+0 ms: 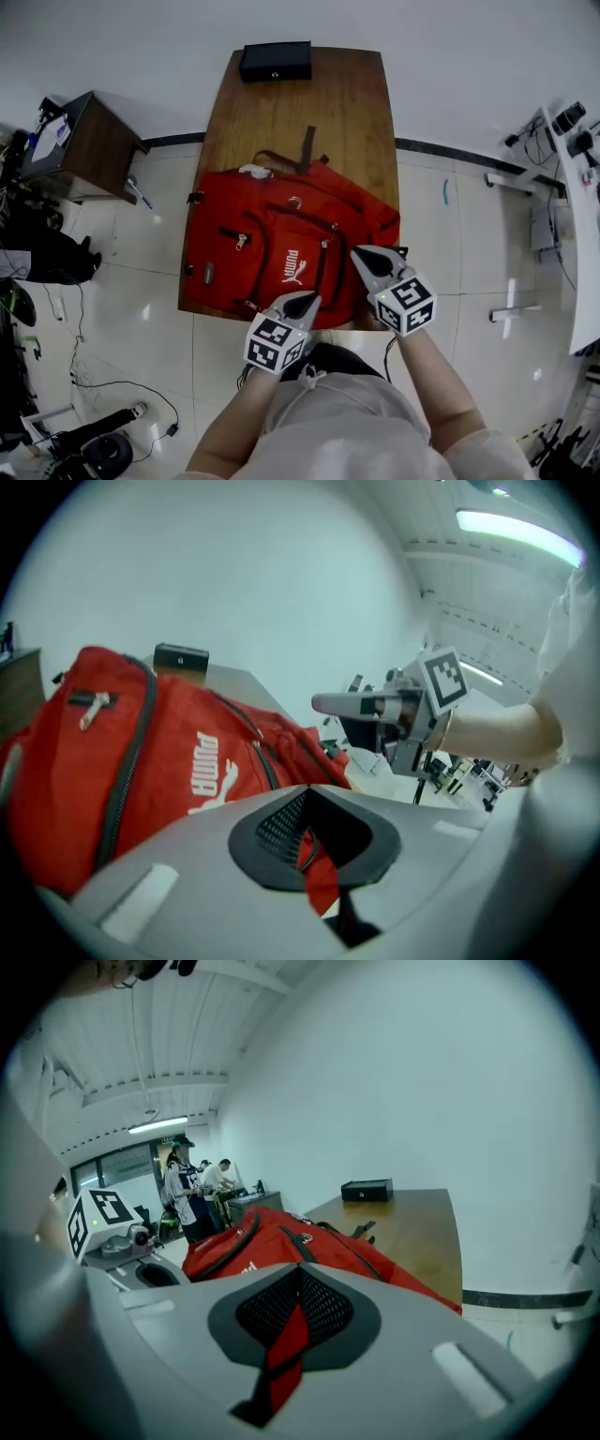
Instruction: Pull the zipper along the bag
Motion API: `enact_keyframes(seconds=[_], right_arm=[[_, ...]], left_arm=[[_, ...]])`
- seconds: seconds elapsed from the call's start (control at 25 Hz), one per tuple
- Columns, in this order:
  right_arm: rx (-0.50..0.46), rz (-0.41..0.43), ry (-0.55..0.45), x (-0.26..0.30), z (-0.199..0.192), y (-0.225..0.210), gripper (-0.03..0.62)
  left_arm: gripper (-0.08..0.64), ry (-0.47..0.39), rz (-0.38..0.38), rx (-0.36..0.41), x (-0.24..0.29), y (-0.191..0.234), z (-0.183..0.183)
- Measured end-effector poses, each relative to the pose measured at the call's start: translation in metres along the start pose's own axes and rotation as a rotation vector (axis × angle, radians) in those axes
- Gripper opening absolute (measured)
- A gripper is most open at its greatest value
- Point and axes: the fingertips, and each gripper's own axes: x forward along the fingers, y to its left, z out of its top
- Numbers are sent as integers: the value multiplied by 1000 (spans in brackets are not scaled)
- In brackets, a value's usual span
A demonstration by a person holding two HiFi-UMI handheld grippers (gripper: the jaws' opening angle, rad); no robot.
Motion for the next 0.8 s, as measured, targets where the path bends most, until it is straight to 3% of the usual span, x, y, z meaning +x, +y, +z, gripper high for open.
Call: enact_keyframes(seconds=[0.24, 0.4, 0.6, 0.8], right_arm=[[-67, 17, -151, -43, 36, 45, 6], [-116, -2, -207, -70, 49, 80, 5], [-133, -38, -232, -100, 37, 135, 5], [-105, -87, -232, -121, 12, 202, 5]], left_arm=[[8, -283, 66, 172, -63, -29, 73], [8, -432, 72, 234, -112, -49, 98], [8, -500, 61, 266, -173, -67, 81], [8, -542, 6, 203, -239, -82, 40]])
